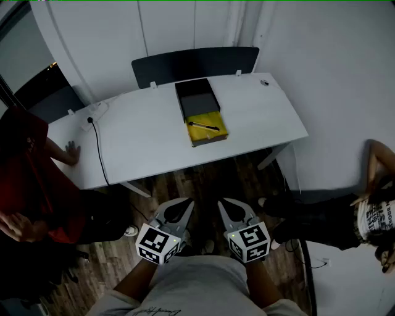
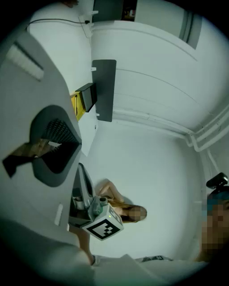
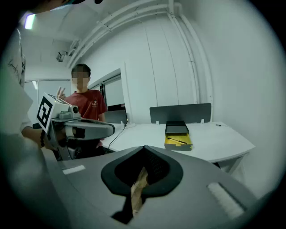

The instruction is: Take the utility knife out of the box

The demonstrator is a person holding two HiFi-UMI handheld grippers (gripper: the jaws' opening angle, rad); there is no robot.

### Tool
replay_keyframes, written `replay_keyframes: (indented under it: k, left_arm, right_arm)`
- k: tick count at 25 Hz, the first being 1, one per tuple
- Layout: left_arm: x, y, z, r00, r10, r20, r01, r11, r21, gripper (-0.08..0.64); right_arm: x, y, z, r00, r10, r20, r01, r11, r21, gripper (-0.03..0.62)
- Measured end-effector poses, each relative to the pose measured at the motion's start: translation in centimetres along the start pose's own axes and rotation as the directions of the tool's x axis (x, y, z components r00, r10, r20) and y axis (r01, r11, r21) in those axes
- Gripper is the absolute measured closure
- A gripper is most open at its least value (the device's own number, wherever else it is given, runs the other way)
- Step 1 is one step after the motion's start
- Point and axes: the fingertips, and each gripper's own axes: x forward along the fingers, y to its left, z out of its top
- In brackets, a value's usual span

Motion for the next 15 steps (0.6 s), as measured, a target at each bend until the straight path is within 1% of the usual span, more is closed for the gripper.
replay_keyframes:
  k: [10, 15]
  left_arm:
    - [0.4, 0.4, 0.5, 1.0, -0.007, 0.002, 0.007, 1.0, 0.0, 0.56]
    - [0.7, 1.0, 0.6, 1.0, -0.012, 0.004, 0.012, 1.0, -0.001, 0.56]
  right_arm:
    - [0.4, -0.3, 0.5, 1.0, -0.001, -0.003, 0.0, 1.0, -0.007, 0.58]
    - [0.8, -0.7, 1.0, 1.0, -0.014, 0.019, 0.013, 1.0, 0.024, 0.578]
